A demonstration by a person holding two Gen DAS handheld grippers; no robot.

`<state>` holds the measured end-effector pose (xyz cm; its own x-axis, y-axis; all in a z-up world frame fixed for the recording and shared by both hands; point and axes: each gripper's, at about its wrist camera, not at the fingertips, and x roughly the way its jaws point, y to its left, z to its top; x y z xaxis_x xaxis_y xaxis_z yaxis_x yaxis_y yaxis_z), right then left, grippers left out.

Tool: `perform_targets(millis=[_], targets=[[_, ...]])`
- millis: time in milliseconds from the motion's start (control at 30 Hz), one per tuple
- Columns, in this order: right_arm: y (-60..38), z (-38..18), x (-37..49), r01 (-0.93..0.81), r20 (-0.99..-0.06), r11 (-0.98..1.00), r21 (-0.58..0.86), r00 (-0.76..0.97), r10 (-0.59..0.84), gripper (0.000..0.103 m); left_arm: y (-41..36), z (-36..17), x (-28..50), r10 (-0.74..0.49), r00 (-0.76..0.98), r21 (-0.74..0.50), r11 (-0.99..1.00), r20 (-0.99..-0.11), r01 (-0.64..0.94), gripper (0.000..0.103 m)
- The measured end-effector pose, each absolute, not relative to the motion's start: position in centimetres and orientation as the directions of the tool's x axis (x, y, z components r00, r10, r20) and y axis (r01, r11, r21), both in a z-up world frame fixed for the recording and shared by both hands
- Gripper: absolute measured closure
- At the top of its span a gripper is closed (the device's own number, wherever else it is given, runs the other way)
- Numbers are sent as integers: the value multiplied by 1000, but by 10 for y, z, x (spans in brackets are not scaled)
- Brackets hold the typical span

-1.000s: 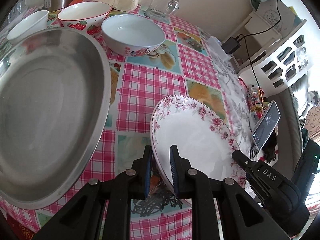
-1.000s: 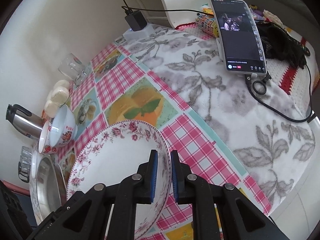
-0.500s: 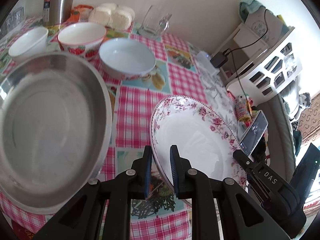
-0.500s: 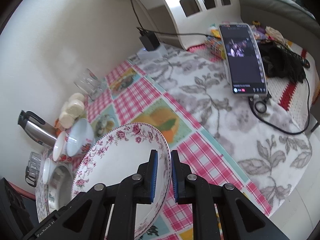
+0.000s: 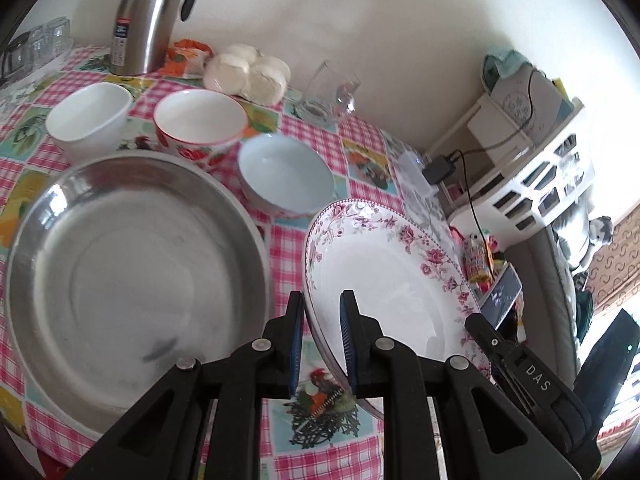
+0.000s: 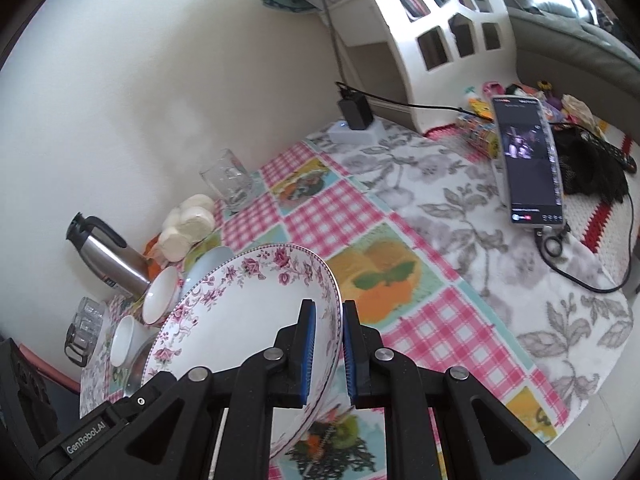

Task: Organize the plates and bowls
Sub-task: 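Lift the floral plate with both tools and carry it toward the steel basin, then lower the floral plate into the steel basin with both tools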

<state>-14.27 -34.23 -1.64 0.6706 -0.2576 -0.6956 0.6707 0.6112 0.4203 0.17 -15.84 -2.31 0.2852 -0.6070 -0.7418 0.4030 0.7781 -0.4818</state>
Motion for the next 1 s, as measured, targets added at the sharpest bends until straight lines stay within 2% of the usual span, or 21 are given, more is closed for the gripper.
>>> perform_targets(millis=[567,1000], targets=[[-279,13,-97,586,-649,703,403,724,-232,89,-80,-6,46,-649,342,-580,761,-680,290,84],[-229,11,-58,535,-672,763,363,718,-183,89,-27,-8,74,-623,354,-592,779,-697,205,85]])
